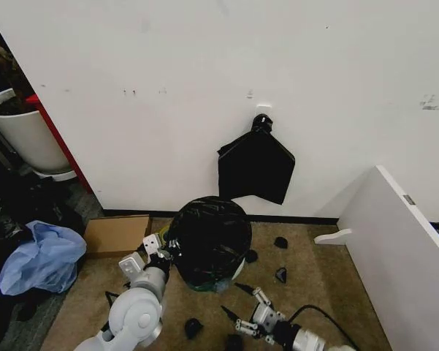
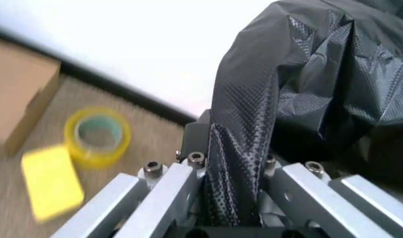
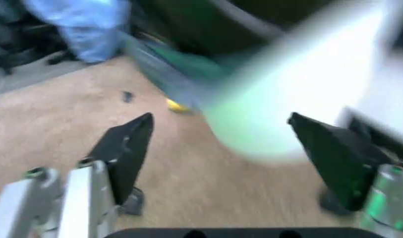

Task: Place the garbage bag over the trash bin.

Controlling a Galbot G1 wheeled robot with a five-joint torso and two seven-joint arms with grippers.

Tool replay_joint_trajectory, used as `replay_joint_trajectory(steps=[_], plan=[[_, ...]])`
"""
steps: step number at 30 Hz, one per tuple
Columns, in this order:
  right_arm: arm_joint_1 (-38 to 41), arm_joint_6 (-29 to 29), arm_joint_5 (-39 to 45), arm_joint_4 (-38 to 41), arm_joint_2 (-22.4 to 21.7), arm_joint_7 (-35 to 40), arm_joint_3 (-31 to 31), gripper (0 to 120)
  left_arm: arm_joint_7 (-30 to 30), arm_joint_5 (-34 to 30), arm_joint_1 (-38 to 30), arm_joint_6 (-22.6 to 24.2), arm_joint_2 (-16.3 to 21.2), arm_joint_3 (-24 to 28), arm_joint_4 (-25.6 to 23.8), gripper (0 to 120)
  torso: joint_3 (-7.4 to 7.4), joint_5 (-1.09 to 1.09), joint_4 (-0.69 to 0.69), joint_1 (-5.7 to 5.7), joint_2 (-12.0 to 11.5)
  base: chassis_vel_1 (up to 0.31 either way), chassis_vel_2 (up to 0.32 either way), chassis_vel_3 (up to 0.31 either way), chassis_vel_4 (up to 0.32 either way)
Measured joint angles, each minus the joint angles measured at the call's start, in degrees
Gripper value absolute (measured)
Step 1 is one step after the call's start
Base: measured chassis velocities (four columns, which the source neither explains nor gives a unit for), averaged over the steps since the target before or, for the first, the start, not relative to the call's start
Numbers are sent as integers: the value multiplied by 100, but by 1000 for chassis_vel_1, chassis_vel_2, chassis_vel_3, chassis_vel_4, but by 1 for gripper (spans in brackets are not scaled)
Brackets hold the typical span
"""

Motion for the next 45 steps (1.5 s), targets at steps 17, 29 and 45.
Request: replay_joint_trajectory(steps=[17,29,45], plan=[[625,-851,5147,-262,-100,-795,1178,100,3496,485,-174,-2813,457,43,2055,4,0,-2,0,0,0,0,0,0,0],[1186,-1248,5898,48,-617,-1012,1106,100,5423,1103,-294,-3695,649,141,2480,4,0,-2,0,0,0,0,0,0,0],[1373,-1396,5451,-516,-1095,-1814,807,100,5983,1730,-257,-4007,786,84,2325,4,0,-1,0,0,0,0,0,0,0]])
